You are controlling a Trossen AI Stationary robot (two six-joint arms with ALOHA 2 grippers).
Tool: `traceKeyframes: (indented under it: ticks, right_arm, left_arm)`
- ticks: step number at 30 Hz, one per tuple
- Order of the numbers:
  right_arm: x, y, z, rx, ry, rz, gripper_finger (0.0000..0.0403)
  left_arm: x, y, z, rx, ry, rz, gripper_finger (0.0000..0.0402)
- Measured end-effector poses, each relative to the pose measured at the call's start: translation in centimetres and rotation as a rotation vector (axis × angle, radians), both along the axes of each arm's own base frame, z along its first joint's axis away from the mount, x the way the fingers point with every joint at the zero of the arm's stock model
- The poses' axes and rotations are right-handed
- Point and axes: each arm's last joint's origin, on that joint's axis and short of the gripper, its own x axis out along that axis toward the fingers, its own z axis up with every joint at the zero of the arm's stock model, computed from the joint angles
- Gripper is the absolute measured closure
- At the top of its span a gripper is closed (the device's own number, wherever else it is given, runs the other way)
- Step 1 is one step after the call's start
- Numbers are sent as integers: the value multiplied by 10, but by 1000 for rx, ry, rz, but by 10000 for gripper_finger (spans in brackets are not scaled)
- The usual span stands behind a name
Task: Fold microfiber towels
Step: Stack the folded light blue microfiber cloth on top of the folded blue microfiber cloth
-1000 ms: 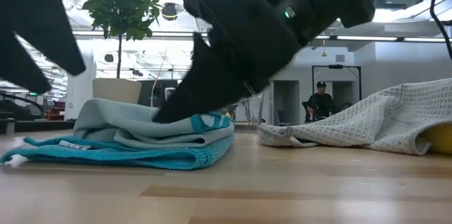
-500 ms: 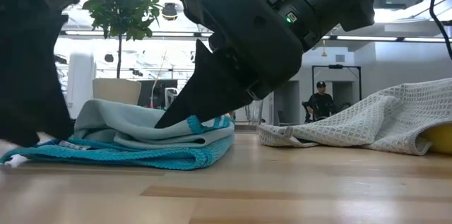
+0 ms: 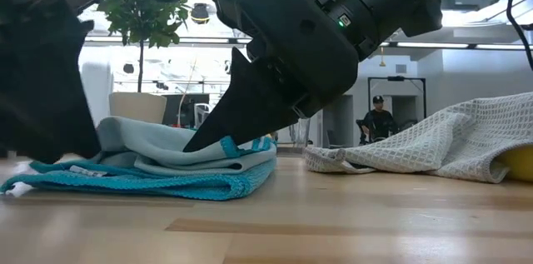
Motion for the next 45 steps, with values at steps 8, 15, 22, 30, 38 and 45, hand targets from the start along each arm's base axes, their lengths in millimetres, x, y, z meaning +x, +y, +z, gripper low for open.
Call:
traceKeyframes:
  ticks: [8, 15, 22, 30, 38, 45]
  right_arm:
    - [0, 0, -1, 3, 7, -3, 285]
    - [-1, 0, -1, 4, 9, -4, 285]
    - [-1, 0, -1, 2, 12, -4, 285]
    - [-1, 0, -1, 3, 11, -4, 285]
    - [-1, 0, -1, 3, 10, -4, 285]
    - [-1, 0, -1, 7, 16, -10, 285]
  left_arm:
    - [6, 6, 1, 30, -14, 1, 203]
    - [14, 12, 0, 21, 31, -23, 225]
    - [15, 13, -1, 4, 70, -46, 304]
    - [18, 9, 31, -5, 149, -126, 393]
    - [20, 6, 48, 8, 221, -185, 389]
    - [26, 2, 47, -37, 268, -327, 387]
